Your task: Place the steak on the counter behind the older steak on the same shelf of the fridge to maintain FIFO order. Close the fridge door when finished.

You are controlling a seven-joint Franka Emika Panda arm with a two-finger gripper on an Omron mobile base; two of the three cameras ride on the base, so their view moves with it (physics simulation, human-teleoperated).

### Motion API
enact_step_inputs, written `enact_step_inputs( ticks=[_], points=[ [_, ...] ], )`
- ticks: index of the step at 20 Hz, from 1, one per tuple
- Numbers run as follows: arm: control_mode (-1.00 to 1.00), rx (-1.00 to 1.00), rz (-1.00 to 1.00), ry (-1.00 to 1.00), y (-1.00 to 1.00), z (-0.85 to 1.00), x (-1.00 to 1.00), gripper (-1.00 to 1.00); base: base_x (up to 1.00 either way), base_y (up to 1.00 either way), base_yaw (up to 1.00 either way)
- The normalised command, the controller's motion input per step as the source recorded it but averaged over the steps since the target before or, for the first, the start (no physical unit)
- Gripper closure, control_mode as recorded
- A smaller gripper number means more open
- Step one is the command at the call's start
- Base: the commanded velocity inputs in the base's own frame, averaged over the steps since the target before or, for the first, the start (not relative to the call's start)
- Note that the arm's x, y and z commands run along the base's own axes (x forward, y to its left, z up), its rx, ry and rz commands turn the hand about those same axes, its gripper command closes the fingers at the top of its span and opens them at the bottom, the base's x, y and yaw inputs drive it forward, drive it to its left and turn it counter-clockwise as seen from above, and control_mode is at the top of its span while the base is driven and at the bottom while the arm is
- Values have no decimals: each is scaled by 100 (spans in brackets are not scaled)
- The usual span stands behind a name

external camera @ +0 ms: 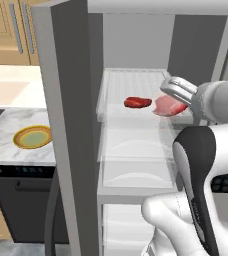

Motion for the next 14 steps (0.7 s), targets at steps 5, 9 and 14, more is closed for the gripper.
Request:
enact_step_inputs(
  ticks=[5, 9, 14],
  points=[
    [-100, 2, 0, -23, 0, 1, 44, 100, 0, 0, 0],
    [-100, 0, -4, -9, -10, 0, 73, 100, 0, 0, 0],
    [-100, 3, -2, 8, -40, 3, 49, 100, 0, 0, 0]
  ],
)
